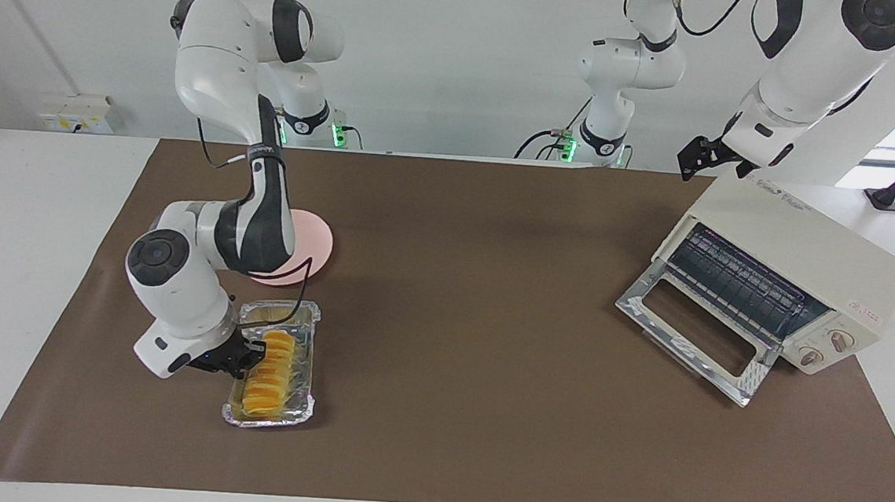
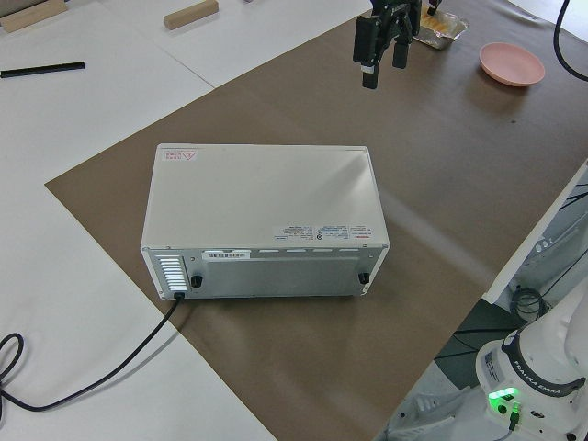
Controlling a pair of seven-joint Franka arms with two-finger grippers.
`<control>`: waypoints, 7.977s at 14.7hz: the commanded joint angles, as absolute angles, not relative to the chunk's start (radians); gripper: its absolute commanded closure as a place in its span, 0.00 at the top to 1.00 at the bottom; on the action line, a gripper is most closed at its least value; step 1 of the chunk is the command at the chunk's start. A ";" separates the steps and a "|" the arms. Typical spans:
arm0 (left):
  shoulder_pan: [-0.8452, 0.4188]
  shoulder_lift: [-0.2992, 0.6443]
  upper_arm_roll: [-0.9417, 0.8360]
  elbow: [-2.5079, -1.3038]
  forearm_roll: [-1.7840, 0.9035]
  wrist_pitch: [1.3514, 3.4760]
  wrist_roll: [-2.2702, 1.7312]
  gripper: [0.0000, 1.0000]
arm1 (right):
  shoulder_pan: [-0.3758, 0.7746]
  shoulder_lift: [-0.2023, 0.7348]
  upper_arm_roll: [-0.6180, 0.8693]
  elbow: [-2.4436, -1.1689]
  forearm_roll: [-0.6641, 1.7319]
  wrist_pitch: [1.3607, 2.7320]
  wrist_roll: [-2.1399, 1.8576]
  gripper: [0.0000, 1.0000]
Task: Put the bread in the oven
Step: 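Grasp the foil tray rim with the right gripper, then slide the tray toward the oven while the left gripper reaches it, then grasp the tray with the left gripper while the right gripper withdraws, then carry the tray with the left gripper into the open oven, then push the tray deeper into the oven and open the left gripper, then withdraw the left gripper out of the oven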
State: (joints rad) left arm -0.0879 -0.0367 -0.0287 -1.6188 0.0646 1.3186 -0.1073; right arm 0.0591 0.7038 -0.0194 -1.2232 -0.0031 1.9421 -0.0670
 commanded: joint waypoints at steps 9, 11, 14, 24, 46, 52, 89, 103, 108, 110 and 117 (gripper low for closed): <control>-0.080 -0.063 -0.031 -1.646 0.051 1.327 -0.106 1.00 | 0.351 0.667 0.005 -1.040 0.105 1.713 0.452 0.00; -0.080 -0.063 -0.031 -1.646 0.051 1.327 -0.104 1.00 | 0.415 0.666 0.003 -1.058 0.126 1.784 0.530 0.00; -0.080 -0.063 -0.031 -1.646 0.051 1.327 -0.106 1.00 | 0.483 0.646 0.005 -1.136 0.132 1.857 0.540 0.00; -0.081 -0.061 -0.035 -1.644 0.051 1.394 -0.101 1.00 | 0.588 0.495 0.006 -1.677 0.147 2.375 0.549 0.00; -0.571 0.552 -0.084 -1.483 0.015 1.994 -0.607 0.93 | 0.043 0.273 -0.008 -1.583 0.133 1.809 -0.133 1.00; -0.581 0.535 -0.084 -1.589 0.015 2.072 -0.652 0.35 | -0.110 0.154 -0.009 -1.580 0.086 1.717 -0.224 1.00; -0.327 0.408 0.345 -1.555 0.164 1.534 -0.539 0.00 | -0.087 -0.055 -0.064 -1.609 -0.001 1.536 -0.244 1.00; -0.325 0.357 0.342 -1.592 0.155 1.750 -0.462 1.00 | -0.089 -0.057 -0.061 -1.614 -0.005 1.519 -0.249 1.00; -0.336 0.331 0.331 -1.513 0.126 1.775 -0.413 1.00 | -0.089 -0.057 -0.061 -1.614 -0.005 1.520 -0.248 1.00; -0.348 0.324 0.333 -1.461 0.053 1.726 -0.381 1.00 | -0.089 -0.057 -0.061 -1.614 -0.005 1.520 -0.249 1.00; -0.376 0.155 0.319 -1.427 0.017 1.471 -0.125 1.00 | -0.089 -0.057 -0.061 -1.614 -0.005 1.520 -0.247 1.00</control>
State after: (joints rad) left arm -0.3652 0.2242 0.3157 -1.4132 0.0343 1.5436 -0.1929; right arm -0.0870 -0.0409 -0.0646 -1.5985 0.0094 1.5272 -0.2330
